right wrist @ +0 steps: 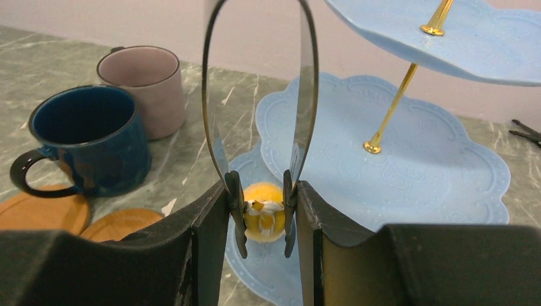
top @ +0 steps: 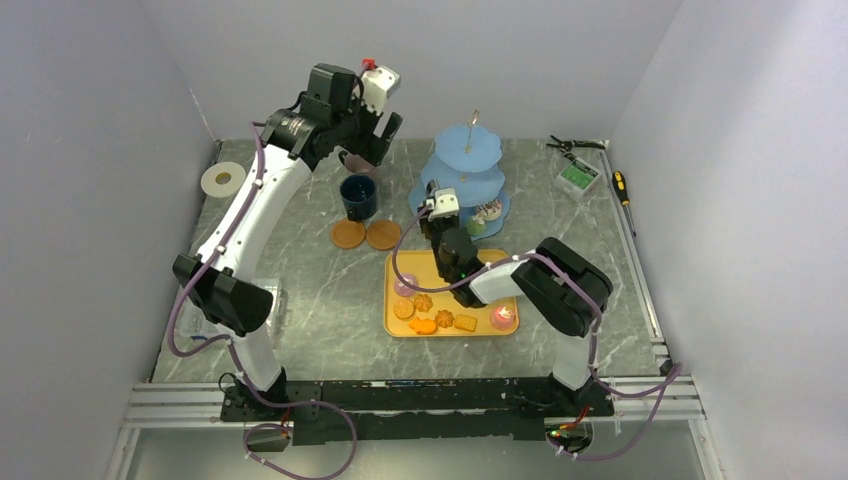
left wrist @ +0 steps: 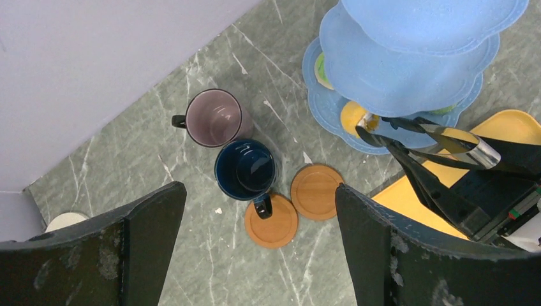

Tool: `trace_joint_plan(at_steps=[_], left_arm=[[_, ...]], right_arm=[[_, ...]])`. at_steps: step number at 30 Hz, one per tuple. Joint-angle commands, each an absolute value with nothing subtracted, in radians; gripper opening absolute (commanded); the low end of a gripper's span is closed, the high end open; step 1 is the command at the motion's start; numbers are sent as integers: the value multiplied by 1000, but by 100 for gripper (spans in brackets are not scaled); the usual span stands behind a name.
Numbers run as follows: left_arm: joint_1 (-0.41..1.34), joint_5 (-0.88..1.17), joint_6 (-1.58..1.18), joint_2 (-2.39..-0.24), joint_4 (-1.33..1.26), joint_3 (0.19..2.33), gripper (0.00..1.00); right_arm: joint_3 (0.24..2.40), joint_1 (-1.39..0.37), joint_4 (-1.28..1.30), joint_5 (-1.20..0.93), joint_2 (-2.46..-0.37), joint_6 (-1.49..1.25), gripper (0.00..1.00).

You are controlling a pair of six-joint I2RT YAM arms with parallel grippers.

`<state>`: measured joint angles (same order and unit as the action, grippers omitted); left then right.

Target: Serve the afternoon tea

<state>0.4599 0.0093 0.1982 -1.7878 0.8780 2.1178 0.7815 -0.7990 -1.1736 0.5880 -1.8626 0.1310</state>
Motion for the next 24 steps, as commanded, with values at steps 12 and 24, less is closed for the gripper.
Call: trace_joint_plan(at_steps=[12, 24], left_arm=[[444, 65, 192, -1746, 881, 2105, 93], [443, 92, 172, -1722, 889, 2077, 93]], right_arm=[[824, -791, -1364, 676, -1938, 131, 46], [719, -793, -1343, 644, -1828, 68, 63]])
